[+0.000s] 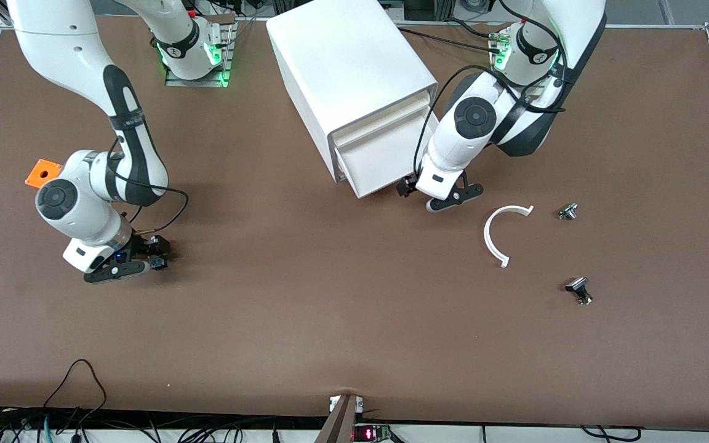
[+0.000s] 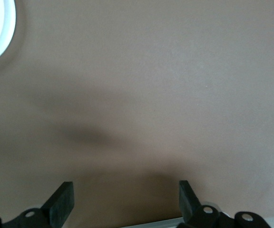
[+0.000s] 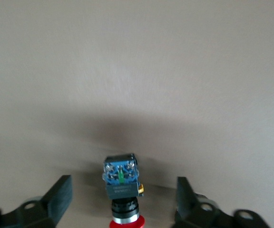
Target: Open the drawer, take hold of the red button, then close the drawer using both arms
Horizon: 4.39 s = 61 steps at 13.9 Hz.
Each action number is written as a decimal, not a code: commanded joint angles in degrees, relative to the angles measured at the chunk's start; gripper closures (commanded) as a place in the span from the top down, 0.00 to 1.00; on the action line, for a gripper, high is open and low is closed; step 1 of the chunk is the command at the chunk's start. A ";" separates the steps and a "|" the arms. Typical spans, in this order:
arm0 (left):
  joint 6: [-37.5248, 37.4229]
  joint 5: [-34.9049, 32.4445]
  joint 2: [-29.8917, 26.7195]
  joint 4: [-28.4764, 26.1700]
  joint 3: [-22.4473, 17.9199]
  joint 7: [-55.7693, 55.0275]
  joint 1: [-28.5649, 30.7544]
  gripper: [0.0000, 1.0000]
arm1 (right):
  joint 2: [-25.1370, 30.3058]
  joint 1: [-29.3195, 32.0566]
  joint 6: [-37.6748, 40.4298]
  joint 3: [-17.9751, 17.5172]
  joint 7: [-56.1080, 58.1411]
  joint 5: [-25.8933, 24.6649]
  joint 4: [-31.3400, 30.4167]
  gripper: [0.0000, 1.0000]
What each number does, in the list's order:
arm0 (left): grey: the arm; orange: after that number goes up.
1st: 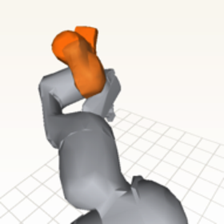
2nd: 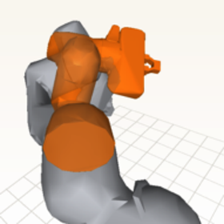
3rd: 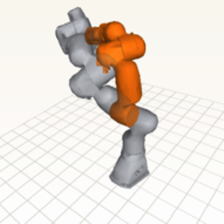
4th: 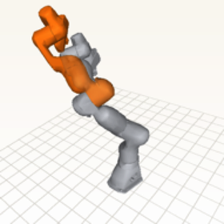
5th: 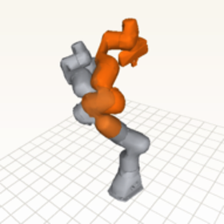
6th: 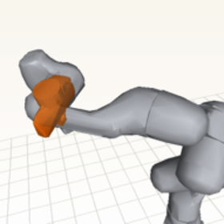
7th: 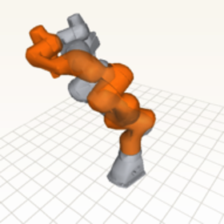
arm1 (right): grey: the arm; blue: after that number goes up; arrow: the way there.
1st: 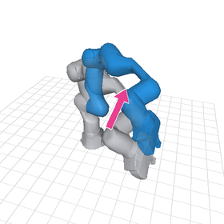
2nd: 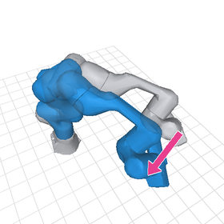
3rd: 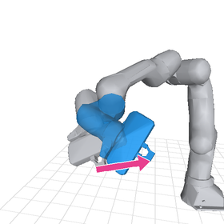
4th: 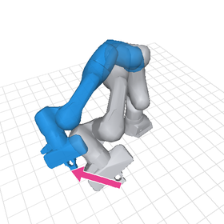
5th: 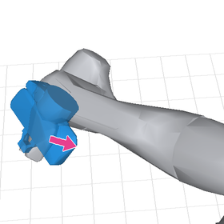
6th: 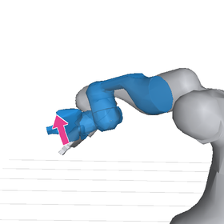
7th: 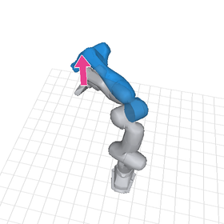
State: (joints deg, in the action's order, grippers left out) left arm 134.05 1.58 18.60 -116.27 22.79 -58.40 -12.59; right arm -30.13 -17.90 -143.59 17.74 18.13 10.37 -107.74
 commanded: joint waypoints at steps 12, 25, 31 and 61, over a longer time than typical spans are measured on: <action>-10.21 5.01 -1.99 -2.29 8.23 -4.36 0.20 0.98 | 9.39 0.24 33.17 0.19 -7.76 -1.39 17.28 1.00; -13.20 8.97 -0.84 -0.63 10.08 -4.09 -0.24 0.98 | 15.80 -0.20 59.56 0.37 -18.21 -3.77 33.56 1.00; -30.74 0.28 -0.93 14.03 9.72 -0.69 5.28 0.98 | 20.45 8.89 60.35 -10.91 -24.36 -3.95 32.60 1.00; -34.94 -0.87 -21.41 14.41 -23.59 69.29 8.81 0.99 | 35.40 21.33 52.27 -23.01 -17.07 -12.30 13.43 1.00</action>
State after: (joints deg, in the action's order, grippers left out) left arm 94.13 0.15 -0.91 -99.15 0.71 9.59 -1.88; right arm 5.32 2.88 -92.39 -4.92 0.31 -1.76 -95.52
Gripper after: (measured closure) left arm 0.009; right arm 0.000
